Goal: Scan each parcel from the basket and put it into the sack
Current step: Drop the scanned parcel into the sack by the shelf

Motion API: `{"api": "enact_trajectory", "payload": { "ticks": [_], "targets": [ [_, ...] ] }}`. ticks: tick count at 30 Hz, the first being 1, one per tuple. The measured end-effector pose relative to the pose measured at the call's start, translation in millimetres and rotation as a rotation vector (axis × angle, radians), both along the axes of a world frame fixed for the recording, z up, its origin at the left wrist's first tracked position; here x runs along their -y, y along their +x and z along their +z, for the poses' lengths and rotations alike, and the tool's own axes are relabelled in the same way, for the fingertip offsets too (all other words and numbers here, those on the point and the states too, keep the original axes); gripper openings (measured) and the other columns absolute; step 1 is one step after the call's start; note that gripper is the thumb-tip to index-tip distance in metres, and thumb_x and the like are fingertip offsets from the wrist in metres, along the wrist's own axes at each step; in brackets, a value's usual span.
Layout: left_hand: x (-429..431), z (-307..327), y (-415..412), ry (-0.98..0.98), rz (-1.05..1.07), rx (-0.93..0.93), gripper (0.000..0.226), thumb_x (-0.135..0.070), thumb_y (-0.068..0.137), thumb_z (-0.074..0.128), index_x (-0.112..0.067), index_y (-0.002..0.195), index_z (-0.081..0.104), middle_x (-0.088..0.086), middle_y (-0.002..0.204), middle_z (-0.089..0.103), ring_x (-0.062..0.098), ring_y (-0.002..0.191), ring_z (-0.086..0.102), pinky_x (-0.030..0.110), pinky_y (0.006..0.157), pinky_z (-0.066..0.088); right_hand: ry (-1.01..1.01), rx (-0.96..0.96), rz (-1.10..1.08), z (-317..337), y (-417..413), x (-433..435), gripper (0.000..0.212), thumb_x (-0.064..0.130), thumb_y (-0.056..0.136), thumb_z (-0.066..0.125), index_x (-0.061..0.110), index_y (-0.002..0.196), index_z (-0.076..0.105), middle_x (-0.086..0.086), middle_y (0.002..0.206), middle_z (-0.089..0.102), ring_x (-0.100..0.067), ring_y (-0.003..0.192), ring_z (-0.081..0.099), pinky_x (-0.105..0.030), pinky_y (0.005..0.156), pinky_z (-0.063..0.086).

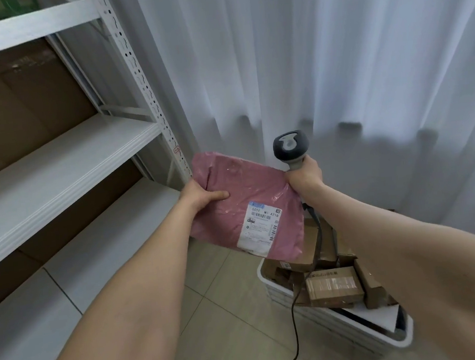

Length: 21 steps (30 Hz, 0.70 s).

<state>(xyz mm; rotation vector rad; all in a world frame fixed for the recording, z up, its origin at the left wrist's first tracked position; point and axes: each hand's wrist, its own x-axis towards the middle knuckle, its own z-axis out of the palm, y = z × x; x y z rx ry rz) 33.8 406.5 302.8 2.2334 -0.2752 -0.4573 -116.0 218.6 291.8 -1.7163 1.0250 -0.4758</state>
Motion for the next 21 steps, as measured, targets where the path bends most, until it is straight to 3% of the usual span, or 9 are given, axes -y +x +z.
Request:
{"api": "enact_trajectory", "payload": {
  "ticks": [2,7,12,15,17,19,20,21],
  "targets": [
    [1,-7,-6,-0.079,0.091,-0.094,0.070,-0.020,0.062,0.089,-0.004,0.121,0.056,0.013,0.118,0.063,0.027,0.103,0.060,0.035,0.093,0.047,0.013,0.019,-0.028,0,3,-1,0.033,0.007,0.082,0.055,0.014,0.114,0.057,-0.007,0.101,0.063,-0.029,0.093,0.058,-0.032,0.073,0.044],
    [8,-20,-12,-0.106,0.295,-0.093,0.059,-0.025,0.079,0.077,-0.001,0.127,0.052,0.015,0.125,0.060,0.032,0.112,0.058,0.037,0.096,0.048,0.041,-0.001,-0.093,-6,8,-7,0.024,0.009,0.079,0.059,0.017,0.101,0.057,-0.009,0.097,0.066,-0.032,0.097,0.061,-0.039,0.079,0.053],
    [10,-24,-18,-0.242,0.495,-0.157,0.044,-0.020,0.091,0.063,0.000,0.128,0.051,0.015,0.124,0.059,0.032,0.112,0.058,0.031,0.083,0.045,0.270,0.052,0.032,-14,-2,-21,0.010,-0.001,0.080,0.061,0.008,0.076,0.058,-0.009,0.070,0.062,-0.021,0.060,0.057,-0.037,0.070,0.052],
    [8,-20,-18,-0.339,0.575,-0.217,0.046,-0.019,0.091,0.062,-0.003,0.133,0.049,0.016,0.126,0.059,0.031,0.112,0.058,0.035,0.089,0.046,0.388,0.072,0.101,-15,-10,-30,0.008,0.004,0.082,0.063,0.007,0.075,0.061,-0.007,0.060,0.058,-0.018,0.049,0.050,-0.030,0.054,0.045],
    [6,-19,-18,-0.391,0.612,-0.248,0.049,-0.020,0.092,0.061,-0.005,0.136,0.045,0.018,0.112,0.067,0.022,0.101,0.065,0.037,0.089,0.045,0.409,0.074,0.141,-13,-13,-35,0.002,0.006,0.081,0.063,0.006,0.080,0.062,-0.007,0.057,0.056,-0.018,0.045,0.046,-0.027,0.048,0.041],
    [2,-18,-19,-0.413,0.638,-0.261,0.047,-0.019,0.094,0.058,-0.004,0.137,0.044,0.015,0.067,0.071,0.007,0.062,0.068,0.035,0.084,0.045,0.403,0.062,0.167,-10,-16,-38,0.002,0.006,0.081,0.063,0.006,0.081,0.061,-0.008,0.058,0.056,-0.018,0.045,0.046,-0.027,0.049,0.041],
    [0,-17,-19,-0.416,0.648,-0.267,0.046,-0.020,0.095,0.058,-0.005,0.136,0.044,0.013,0.064,0.070,0.006,0.059,0.068,0.035,0.084,0.046,0.396,0.055,0.179,-7,-17,-39,0.002,0.007,0.081,0.063,0.006,0.080,0.061,-0.009,0.059,0.057,-0.018,0.046,0.046,-0.027,0.050,0.042],
    [-2,-16,-19,-0.417,0.654,-0.273,0.045,-0.020,0.095,0.058,-0.005,0.136,0.045,0.015,0.079,0.072,0.011,0.074,0.070,0.036,0.086,0.046,0.387,0.051,0.189,-5,-18,-39,0.002,0.006,0.081,0.063,0.006,0.079,0.061,-0.010,0.061,0.057,-0.019,0.046,0.047,-0.027,0.050,0.042]
  ]
}}
